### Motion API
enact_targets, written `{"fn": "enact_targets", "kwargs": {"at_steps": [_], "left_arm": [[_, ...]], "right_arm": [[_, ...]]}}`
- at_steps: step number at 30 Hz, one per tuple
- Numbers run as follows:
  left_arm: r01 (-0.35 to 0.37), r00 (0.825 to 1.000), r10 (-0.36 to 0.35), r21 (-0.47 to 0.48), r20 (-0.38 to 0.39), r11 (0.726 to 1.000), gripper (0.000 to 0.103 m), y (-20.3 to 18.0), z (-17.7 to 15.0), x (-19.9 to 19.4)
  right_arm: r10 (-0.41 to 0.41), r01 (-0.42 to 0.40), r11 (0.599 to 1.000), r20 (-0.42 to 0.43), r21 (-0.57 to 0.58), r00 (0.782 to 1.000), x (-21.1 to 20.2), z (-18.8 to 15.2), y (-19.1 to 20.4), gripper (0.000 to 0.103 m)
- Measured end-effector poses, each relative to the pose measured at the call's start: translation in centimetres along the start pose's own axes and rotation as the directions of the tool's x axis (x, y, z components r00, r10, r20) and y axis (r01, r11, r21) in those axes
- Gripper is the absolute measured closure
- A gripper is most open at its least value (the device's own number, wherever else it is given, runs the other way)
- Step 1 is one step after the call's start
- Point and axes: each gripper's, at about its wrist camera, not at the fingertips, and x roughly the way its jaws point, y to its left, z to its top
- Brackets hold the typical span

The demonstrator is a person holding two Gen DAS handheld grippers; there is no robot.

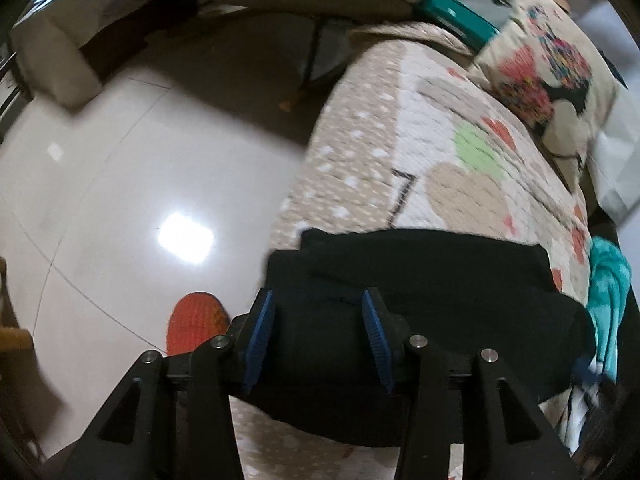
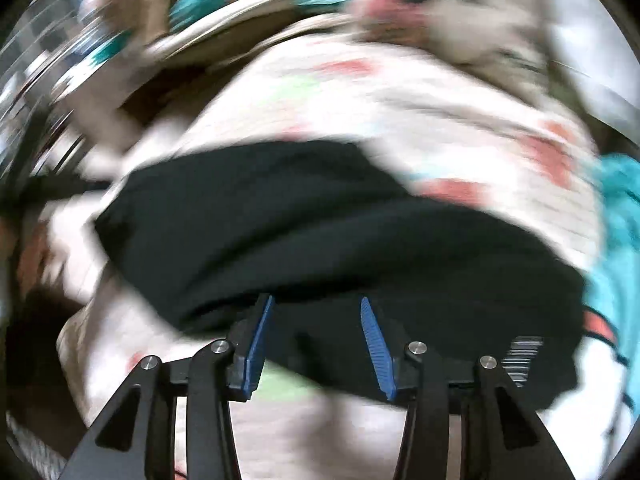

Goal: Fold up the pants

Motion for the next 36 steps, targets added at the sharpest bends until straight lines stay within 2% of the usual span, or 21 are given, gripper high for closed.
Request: {"fn": "enact_targets", "kwargs": {"at_steps": [3, 6, 9, 12, 14, 19, 20, 22, 23, 24, 28, 31, 33, 36], "left_arm": [[-0.001, 1.000, 0.001, 0.039, -0.016, 0.999, 0.059, -1.3, -0.2, 0.6], [0.007, 1.000, -0.006, 0.053, -0.022, 0.999, 0.059, -2.1, -0.3, 0.9], [0.009, 1.000, -0.007, 0.058, -0.028, 0.998, 0.059, -2.5, -0.3, 1.1], [0.010, 0.999, -0.008, 0.053, -0.036, 0.999, 0.058, -2.5, -0.2, 1.3], [0.013, 0.999, -0.011, 0.044, -0.040, 0.999, 0.059, -2.4, -0.2, 1.4], [0.021, 0.999, -0.018, 0.059, -0.050, 0.998, 0.058, -2.9, -0.3, 1.6], [0.021, 0.999, -0.018, 0.060, -0.051, 0.998, 0.058, -2.9, -0.4, 1.6], [0.020, 0.999, -0.017, 0.055, -0.051, 0.998, 0.058, -2.8, -0.4, 1.6], [0.016, 0.999, -0.014, 0.050, -0.050, 0.999, 0.058, -2.6, -0.4, 1.6], [0.010, 0.999, -0.008, 0.044, -0.049, 0.999, 0.058, -2.4, -0.3, 1.6], [0.007, 0.998, -0.006, 0.015, -0.056, 1.000, 0.058, -1.7, -0.2, 1.6], [0.008, 0.998, -0.007, 0.017, -0.055, 1.000, 0.058, -1.7, -0.3, 1.5], [0.013, 0.998, -0.012, 0.009, -0.056, 1.000, 0.058, -1.6, -0.2, 1.6], [0.030, 0.998, -0.031, -0.009, -0.058, 1.000, 0.058, -1.2, -0.1, 1.4]], "right_arm": [[-0.053, 0.039, 0.977, 0.061, 0.211, 0.997, -2.3, 1.1, -6.2, 0.054], [-0.056, -0.001, 0.890, 0.113, 0.456, 0.992, -4.0, 1.9, -13.1, 0.052], [-0.088, 0.026, 0.838, 0.088, 0.544, 0.992, -4.4, 2.1, -16.7, 0.052], [-0.082, 0.037, 0.832, 0.056, 0.554, 0.995, -4.1, 1.6, -18.0, 0.052], [-0.072, 0.049, 0.837, 0.022, 0.545, 0.997, -3.4, 1.1, -17.3, 0.052], [-0.130, 0.162, 0.864, -0.099, 0.477, 0.987, -0.8, -0.6, -16.6, 0.052], [-0.116, 0.163, 0.868, -0.128, 0.468, 0.985, 0.0, -0.9, -16.4, 0.055], [-0.079, 0.135, 0.878, -0.140, 0.460, 0.987, 0.5, -1.5, -16.2, 0.082], [-0.082, 0.135, 0.883, -0.135, 0.449, 0.987, 0.2, -1.6, -15.9, 0.091], [-0.110, 0.157, 0.890, -0.133, 0.429, 0.985, -0.3, -1.5, -15.7, 0.095], [-0.168, 0.222, 0.863, -0.156, 0.453, 0.973, -1.7, -1.9, -17.1, 0.096], [-0.255, 0.320, 0.840, -0.203, 0.438, 0.945, -1.9, -2.7, -18.1, 0.097], [-0.255, 0.333, 0.833, -0.228, 0.442, 0.940, -1.5, -3.0, -18.5, 0.096], [-0.256, 0.348, 0.834, -0.258, 0.429, 0.932, -1.1, -3.0, -18.4, 0.084]]}}
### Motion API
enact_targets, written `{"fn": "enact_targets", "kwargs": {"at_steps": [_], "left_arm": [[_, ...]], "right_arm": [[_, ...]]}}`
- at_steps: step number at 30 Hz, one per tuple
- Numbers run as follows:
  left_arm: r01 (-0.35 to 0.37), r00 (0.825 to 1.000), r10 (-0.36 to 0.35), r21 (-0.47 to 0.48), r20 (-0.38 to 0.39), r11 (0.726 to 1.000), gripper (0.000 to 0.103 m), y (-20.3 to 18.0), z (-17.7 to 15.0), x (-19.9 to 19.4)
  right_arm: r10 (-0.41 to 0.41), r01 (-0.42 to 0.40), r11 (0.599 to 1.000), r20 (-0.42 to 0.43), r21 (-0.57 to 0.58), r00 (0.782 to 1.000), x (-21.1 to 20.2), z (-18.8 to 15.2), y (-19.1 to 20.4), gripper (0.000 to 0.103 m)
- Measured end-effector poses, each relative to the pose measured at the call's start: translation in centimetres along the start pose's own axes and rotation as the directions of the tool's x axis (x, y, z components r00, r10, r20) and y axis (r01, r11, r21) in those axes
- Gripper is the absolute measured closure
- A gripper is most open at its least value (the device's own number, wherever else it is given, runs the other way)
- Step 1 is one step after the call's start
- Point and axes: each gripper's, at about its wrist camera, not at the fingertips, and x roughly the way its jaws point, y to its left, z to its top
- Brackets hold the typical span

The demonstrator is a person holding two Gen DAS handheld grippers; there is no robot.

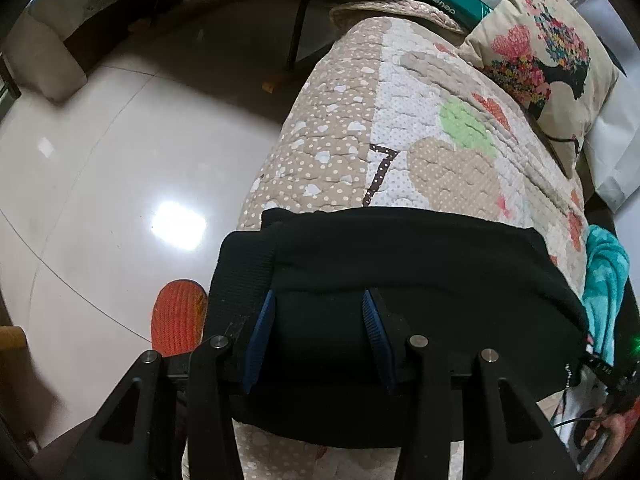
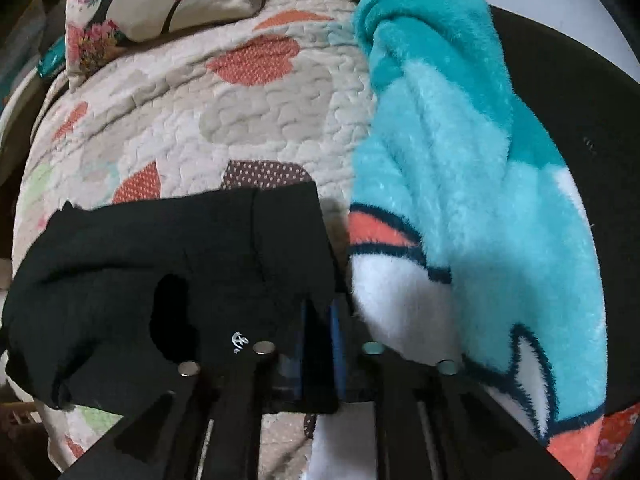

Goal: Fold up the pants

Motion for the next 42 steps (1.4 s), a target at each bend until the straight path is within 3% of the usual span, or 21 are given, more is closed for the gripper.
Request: {"fn": "enact_targets", "kwargs": {"at_steps": [2, 4, 7, 10, 14, 15, 18, 20, 23, 26, 30, 33, 39, 42], "left_arm": [[0.009, 1.000, -0.009, -0.020, 0.007, 1.000, 0.058, 0.6, 0.2, -0.4], [0.022, 0.999, -0.020, -0.064, 0.028, 0.998, 0.058, 2.1, 0.5, -1.1], [0.043, 0.997, -0.034, -0.152, 0.066, 0.987, 0.058, 4.6, 0.8, -2.1], [0.043, 0.994, -0.018, -0.234, 0.106, 0.971, 0.058, 7.7, 0.3, -3.0], [0.113, 0.989, -0.077, -0.316, 0.122, 0.942, 0.058, 9.7, -1.5, -3.1], [0.130, 0.987, -0.092, -0.330, 0.129, 0.935, 0.058, 9.8, -2.1, -3.1], [0.206, 0.975, -0.159, -0.365, 0.154, 0.908, 0.058, 9.5, -4.2, -2.6], [0.234, 0.970, -0.191, -0.370, 0.149, 0.899, 0.058, 8.9, -5.3, -1.9], [0.258, 0.965, -0.223, -0.366, 0.135, 0.894, 0.058, 8.2, -6.0, -1.2], [0.262, 0.964, -0.224, -0.358, 0.146, 0.896, 0.058, 8.1, -6.0, -1.2], [0.221, 0.975, -0.204, -0.359, 0.085, 0.907, 0.053, 7.8, -6.0, 0.3], [0.229, 0.971, -0.238, -0.394, 0.027, 0.890, 0.053, 7.8, -6.1, 2.0], [0.212, 0.976, -0.211, -0.386, 0.044, 0.898, 0.044, 7.3, -5.8, 2.1], [0.198, 0.979, -0.198, -0.373, 0.039, 0.906, 0.044, 6.9, -5.6, 2.3]], "right_arm": [[-0.009, 0.008, 1.000, 0.015, 0.006, 1.000, -0.6, -0.2, -0.2, 0.071], [0.000, -0.002, 1.000, 0.063, 0.023, 0.998, -2.2, -0.6, -0.5, 0.050], [0.016, -0.017, 1.000, 0.134, 0.005, 0.991, -4.6, -0.9, 0.2, 0.047], [0.093, -0.080, 0.994, 0.195, -0.074, 0.976, -6.8, -0.6, 2.7, 0.047], [0.235, -0.173, 0.941, 0.193, -0.291, 0.953, -7.7, 0.0, 9.9, 0.046], [0.268, -0.195, 0.916, 0.174, -0.352, 0.947, -7.8, 0.0, 12.2, 0.046], [0.396, -0.291, 0.789, 0.085, -0.541, 0.914, -7.7, -0.7, 20.2, 0.046], [0.463, -0.364, 0.676, -0.016, -0.641, 0.886, -7.3, -1.4, 26.0, 0.046], [0.472, -0.419, 0.537, -0.152, -0.732, 0.869, -6.1, -2.4, 33.8, 0.046], [0.449, -0.445, 0.452, -0.234, -0.773, 0.862, -4.9, -3.3, 39.9, 0.046], [0.388, -0.445, 0.365, -0.301, -0.818, 0.871, -2.9, -4.4, 45.7, 0.046], [0.335, -0.431, 0.314, -0.326, -0.846, 0.884, -0.8, -4.8, 48.8, 0.043], [0.268, -0.475, 0.236, -0.413, -0.847, 0.870, 2.2, -6.4, 52.9, 0.039], [0.257, -0.463, 0.208, -0.409, -0.861, 0.876, 2.6, -7.7, 53.9, 0.039]]}}
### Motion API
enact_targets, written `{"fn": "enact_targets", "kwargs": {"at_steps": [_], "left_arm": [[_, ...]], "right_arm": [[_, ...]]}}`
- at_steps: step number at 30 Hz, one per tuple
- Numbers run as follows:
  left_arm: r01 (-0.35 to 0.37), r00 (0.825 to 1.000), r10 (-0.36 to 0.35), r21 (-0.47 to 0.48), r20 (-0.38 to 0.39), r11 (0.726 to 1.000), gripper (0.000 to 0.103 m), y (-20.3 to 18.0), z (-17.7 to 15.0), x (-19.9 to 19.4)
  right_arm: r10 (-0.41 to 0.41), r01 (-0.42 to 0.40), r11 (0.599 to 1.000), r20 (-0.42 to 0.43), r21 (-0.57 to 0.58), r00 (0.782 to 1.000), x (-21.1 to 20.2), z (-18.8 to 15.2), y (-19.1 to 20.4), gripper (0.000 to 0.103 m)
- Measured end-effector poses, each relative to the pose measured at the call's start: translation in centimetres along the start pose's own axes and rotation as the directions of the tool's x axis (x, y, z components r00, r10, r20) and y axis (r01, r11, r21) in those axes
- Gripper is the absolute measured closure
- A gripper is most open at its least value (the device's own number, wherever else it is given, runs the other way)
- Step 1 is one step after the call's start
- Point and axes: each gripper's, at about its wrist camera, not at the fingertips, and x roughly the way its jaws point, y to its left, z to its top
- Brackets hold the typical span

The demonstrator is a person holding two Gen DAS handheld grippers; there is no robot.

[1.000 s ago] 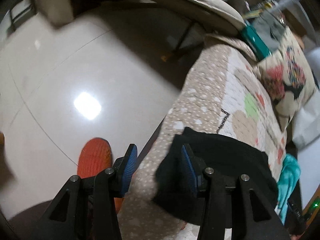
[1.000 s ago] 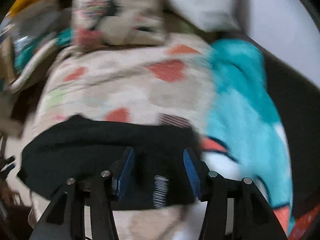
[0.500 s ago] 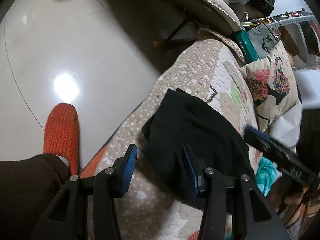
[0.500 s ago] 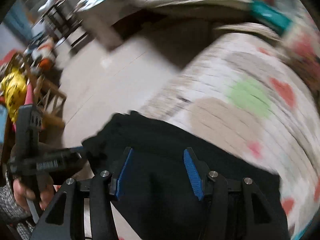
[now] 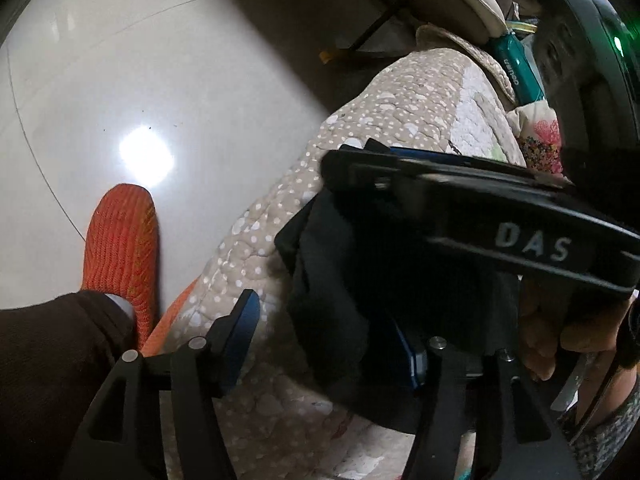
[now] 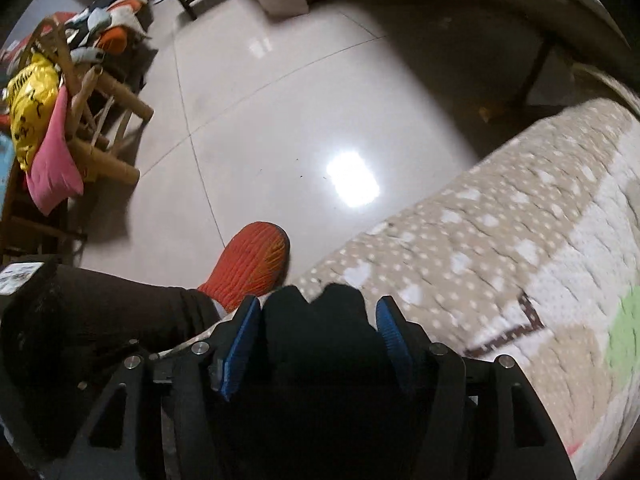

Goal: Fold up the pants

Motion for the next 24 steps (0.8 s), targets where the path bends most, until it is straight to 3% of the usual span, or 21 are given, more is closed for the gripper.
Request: {"fn": "enact_targets", "kwargs": {"at_steps": [2, 3, 4, 9, 14, 18, 24], "left_arm": [[-0.001, 1.000, 0.001, 0.012, -0.004, 1.000, 0.051, 0.0, 0.0, -0.1], [0.012, 1.000, -0.012, 0.015, -0.003, 1.000, 0.065, 0.0, 0.2, -0.4], [0.033, 0.999, -0.033, 0.017, 0.004, 0.999, 0.079, -0.1, 0.2, -0.7], [0.097, 0.995, -0.098, 0.026, 0.031, 0.995, 0.085, -0.9, -0.1, -2.1], [0.216, 0.974, -0.221, 0.087, 0.053, 0.973, 0.085, -3.2, -0.9, -3.9], [0.281, 0.958, -0.287, 0.161, 0.017, 0.946, 0.085, -6.7, -2.2, -4.1], [0.307, 0.952, -0.292, 0.294, -0.095, 0.905, 0.085, -13.0, -6.3, -1.8]], "right_arm": [[-0.039, 0.039, 0.999, 0.001, -0.015, 0.999, 0.1, 0.0, 0.5, 0.060], [-0.053, 0.053, 0.998, -0.001, -0.013, 0.999, 0.0, -0.1, 0.5, 0.075], [-0.053, 0.053, 0.999, 0.007, -0.004, 0.999, -0.3, -0.2, 0.5, 0.077], [-0.072, 0.069, 0.997, 0.115, 0.028, 0.991, -4.2, -1.6, 1.1, 0.079], [-0.097, 0.078, 0.993, 0.223, 0.093, 0.970, -9.1, -4.0, 0.6, 0.079], [-0.118, 0.064, 0.980, 0.301, 0.186, 0.946, -13.1, -8.0, -1.3, 0.079], [-0.166, 0.039, 0.939, 0.351, 0.341, 0.922, -16.5, -16.0, -5.0, 0.079]]}}
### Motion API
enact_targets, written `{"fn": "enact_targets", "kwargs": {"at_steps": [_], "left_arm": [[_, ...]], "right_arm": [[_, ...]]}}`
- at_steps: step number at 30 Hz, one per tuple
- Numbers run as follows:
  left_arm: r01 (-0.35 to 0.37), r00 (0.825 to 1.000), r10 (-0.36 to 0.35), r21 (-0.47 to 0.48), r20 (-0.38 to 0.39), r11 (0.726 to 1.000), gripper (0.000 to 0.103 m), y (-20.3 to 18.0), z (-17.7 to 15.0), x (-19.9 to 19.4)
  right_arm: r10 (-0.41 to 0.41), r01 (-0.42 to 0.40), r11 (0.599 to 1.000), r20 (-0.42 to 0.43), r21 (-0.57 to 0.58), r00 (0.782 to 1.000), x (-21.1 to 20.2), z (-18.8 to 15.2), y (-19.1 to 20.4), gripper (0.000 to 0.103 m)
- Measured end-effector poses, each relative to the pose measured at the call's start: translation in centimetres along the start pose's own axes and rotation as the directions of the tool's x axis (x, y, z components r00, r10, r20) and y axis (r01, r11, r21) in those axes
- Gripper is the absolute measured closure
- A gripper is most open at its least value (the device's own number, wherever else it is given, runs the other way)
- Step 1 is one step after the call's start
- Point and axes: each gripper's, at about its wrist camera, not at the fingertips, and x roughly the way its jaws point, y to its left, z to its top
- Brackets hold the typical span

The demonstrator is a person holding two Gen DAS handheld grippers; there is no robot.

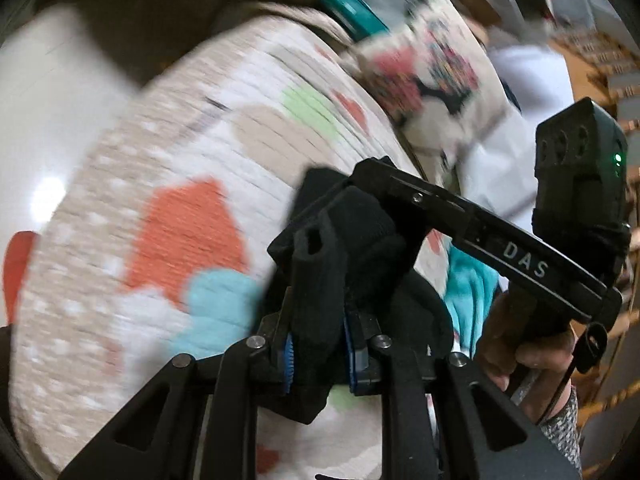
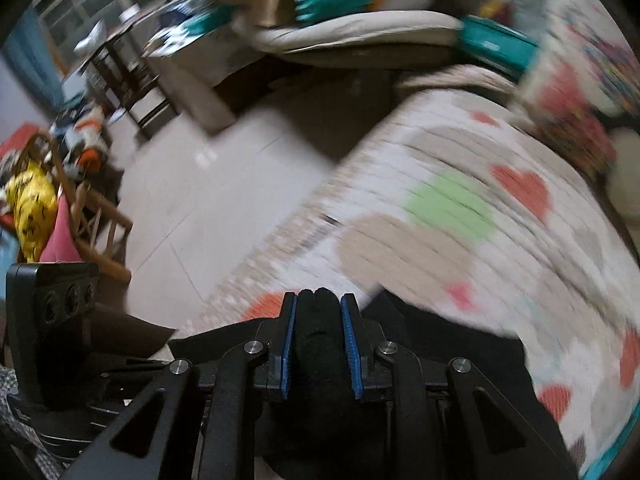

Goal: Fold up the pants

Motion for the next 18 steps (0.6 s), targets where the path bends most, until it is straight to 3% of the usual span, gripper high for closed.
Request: {"fn": "enact_targets", "kwargs": {"at_steps": [5, 8, 11, 12, 13, 16, 18], "left_arm": [[0.006, 0.994, 0.006, 0.105, -0.113, 0.994, 0.085, -4.3, -2.8, 4.9], [0.026, 0.984, 0.004, 0.168, -0.177, 0.986, 0.083, -5.9, -4.5, 5.9], [0.061, 0.976, -0.012, 0.223, -0.217, 0.973, 0.067, -6.5, -5.6, 5.1], [0.068, 0.976, -0.016, 0.233, -0.218, 0.970, 0.064, -6.4, -5.7, 4.5], [0.072, 0.978, -0.021, 0.242, -0.208, 0.967, 0.064, -6.1, -5.6, 3.6], [0.029, 0.989, 0.003, 0.215, -0.145, 0.976, 0.063, -4.4, -4.4, 1.4], [-0.020, 0.995, 0.035, 0.153, -0.098, 0.988, 0.063, -2.7, -3.0, 0.6]], "right_arm": [[-0.053, 0.049, 0.990, 0.025, 0.134, 0.998, -2.8, -5.2, -5.7, 0.079], [-0.114, 0.111, 0.972, 0.001, 0.207, 0.994, -3.4, -9.0, -9.4, 0.079], [-0.217, 0.222, 0.944, -0.049, 0.243, 0.975, -3.6, -11.9, -12.3, 0.069], [-0.269, 0.276, 0.922, -0.065, 0.270, 0.961, -4.1, -12.8, -13.4, 0.051], [-0.301, 0.304, 0.905, -0.058, 0.299, 0.952, -4.8, -13.2, -14.2, 0.041], [-0.414, 0.382, 0.833, -0.008, 0.401, 0.910, -7.8, -13.4, -16.0, 0.041], [-0.371, 0.301, 0.854, 0.092, 0.424, 0.924, -9.6, -12.7, -15.2, 0.042]]}}
